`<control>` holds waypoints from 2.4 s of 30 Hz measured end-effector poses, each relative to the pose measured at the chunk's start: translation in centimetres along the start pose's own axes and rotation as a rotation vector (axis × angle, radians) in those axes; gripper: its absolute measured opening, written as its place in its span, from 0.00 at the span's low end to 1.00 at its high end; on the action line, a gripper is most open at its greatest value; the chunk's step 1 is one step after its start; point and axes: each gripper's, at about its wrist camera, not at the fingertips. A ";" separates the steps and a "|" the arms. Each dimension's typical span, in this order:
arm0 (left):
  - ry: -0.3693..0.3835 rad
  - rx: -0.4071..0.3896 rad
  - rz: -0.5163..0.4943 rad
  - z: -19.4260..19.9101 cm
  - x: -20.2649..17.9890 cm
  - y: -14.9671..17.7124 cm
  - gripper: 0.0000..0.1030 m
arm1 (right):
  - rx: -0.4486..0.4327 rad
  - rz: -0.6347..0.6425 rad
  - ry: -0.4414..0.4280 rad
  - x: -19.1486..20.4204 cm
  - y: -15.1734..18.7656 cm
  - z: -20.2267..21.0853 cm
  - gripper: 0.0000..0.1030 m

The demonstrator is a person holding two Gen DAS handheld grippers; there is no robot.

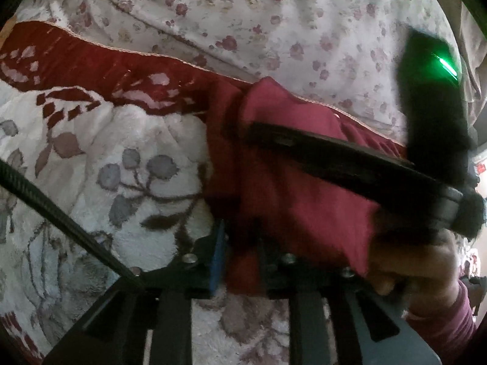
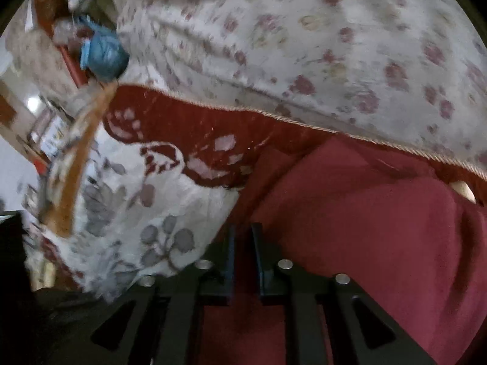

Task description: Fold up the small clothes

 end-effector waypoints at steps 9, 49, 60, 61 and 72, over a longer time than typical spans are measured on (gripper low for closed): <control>-0.019 -0.083 0.103 1.1 1.4 -0.7 0.58 | -0.198 -0.106 0.388 -11.1 6.4 12.3 0.52; -0.070 -0.037 0.130 -0.6 1.7 -1.3 0.75 | 0.136 0.147 0.289 2.0 -3.4 -5.3 0.91; -0.002 -0.053 0.085 -0.9 0.1 -2.2 0.69 | 0.039 0.108 0.199 -1.0 -3.3 -0.5 0.22; 0.015 -0.050 0.075 -1.0 -0.2 -2.3 0.54 | 0.029 0.085 0.178 -1.7 -3.3 0.4 0.22; 0.041 -0.084 -0.028 0.3 -2.5 -1.8 0.19 | 0.026 0.033 0.137 -2.7 -2.7 2.0 0.21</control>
Point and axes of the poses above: each gripper's, at about its wrist camera, not at the fingertips, and z roughly against the way its jaws point, x to its left, y to its underside, and after that the axes turned 1 degree about x, right-handed
